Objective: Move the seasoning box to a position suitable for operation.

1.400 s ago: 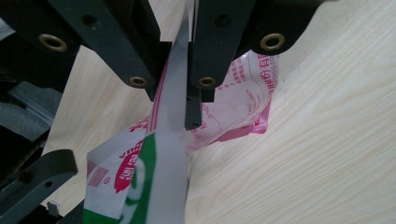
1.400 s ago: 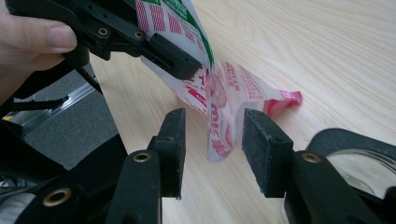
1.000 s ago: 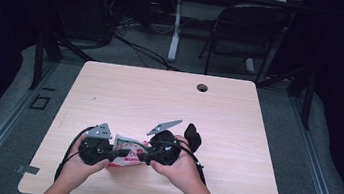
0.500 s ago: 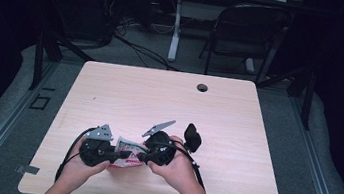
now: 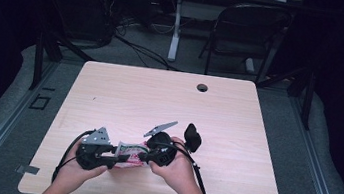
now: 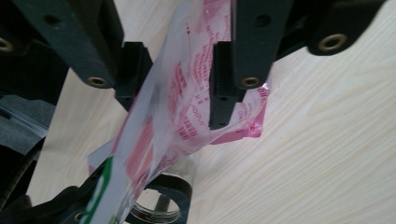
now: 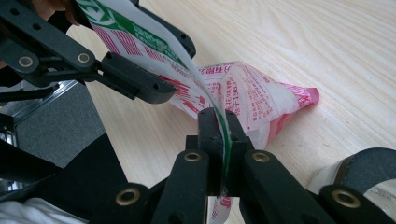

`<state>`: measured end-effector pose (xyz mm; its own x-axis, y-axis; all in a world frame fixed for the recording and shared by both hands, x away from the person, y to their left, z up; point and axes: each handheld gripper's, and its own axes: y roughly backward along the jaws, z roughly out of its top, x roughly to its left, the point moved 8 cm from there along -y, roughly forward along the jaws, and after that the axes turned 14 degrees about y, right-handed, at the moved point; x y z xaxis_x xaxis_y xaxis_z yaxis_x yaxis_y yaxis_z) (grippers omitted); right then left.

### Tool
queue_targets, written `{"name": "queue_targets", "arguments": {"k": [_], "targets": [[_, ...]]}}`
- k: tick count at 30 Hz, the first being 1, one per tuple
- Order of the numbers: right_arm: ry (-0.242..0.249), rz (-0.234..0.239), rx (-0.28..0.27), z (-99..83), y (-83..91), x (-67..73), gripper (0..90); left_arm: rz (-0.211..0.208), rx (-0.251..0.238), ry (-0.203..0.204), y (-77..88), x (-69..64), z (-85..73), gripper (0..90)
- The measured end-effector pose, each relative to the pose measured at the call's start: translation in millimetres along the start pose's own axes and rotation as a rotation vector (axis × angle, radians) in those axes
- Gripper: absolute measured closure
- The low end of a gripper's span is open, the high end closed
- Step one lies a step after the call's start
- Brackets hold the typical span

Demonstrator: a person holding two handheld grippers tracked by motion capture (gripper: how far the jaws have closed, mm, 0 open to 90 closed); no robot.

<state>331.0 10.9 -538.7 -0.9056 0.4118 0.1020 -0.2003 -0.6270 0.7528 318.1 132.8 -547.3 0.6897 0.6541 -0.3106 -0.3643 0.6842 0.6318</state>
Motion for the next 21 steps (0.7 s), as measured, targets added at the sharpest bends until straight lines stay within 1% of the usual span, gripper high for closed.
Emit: {"name": "queue_targets", "arguments": {"k": [1,3,6,8,9,10,11,12,14,15,18,19,20,21], "targets": [[-0.001,-0.001,0.0,0.1,0.0,0.1,90.0,0.006,-0.008,0.002,-0.1,1.6,-0.2,61.8],[-0.003,-0.001,-0.002,-0.1,0.0,0.1,90.0,-0.004,-0.015,0.001,-1.0,3.4,-1.5,59.7],[-0.001,0.003,-0.002,-0.6,0.0,0.2,90.0,0.003,0.0,0.001,-3.7,6.2,-4.9,56.4],[-0.003,0.002,-0.004,-0.1,0.0,0.0,90.0,0.011,0.002,-0.007,-5.7,8.0,-7.0,52.3],[-0.003,0.002,-0.004,-0.1,0.0,0.0,90.0,0.016,0.0,-0.014,-6.9,9.1,-8.0,52.3],[-0.003,0.0,-0.004,0.1,-0.1,0.1,90.0,0.021,0.012,-0.014,-8.4,10.2,-10.2,52.0],[-0.005,-0.001,-0.006,0.4,-0.1,0.1,90.0,0.042,0.009,-0.023,-9.9,11.5,-13.2,51.9],[-0.005,-0.001,-0.006,0.4,-0.1,0.1,90.0,0.042,0.009,-0.023,-9.9,11.5,-13.2,51.6],[-0.005,0.0,-0.004,0.3,0.1,-0.1,90.0,0.066,0.027,-0.029,-12.3,14.6,-18.4,50.8],[-0.01,0.001,-0.01,0.7,-0.2,0.0,90.0,0.071,0.026,-0.015,-13.7,17.0,-21.0,49.7],[-0.019,0.004,-0.019,1.2,-0.6,-0.1,90.0,0.064,0.019,0.01,-15.3,21.7,-25.1,46.8],[-0.02,0.004,-0.019,1.3,-0.6,-0.3,90.0,0.064,0.012,0.009,-15.5,22.6,-25.3,45.4],[-0.019,0.005,-0.017,1.3,-0.5,-0.5,90.0,0.066,0.017,0.012,-15.5,23.7,-26.1,44.0],[-0.026,0.004,-0.026,2.0,-1.2,-0.3,90.0,0.068,0.022,0.013,-15.9,25.3,-27.2,42.4]]}}
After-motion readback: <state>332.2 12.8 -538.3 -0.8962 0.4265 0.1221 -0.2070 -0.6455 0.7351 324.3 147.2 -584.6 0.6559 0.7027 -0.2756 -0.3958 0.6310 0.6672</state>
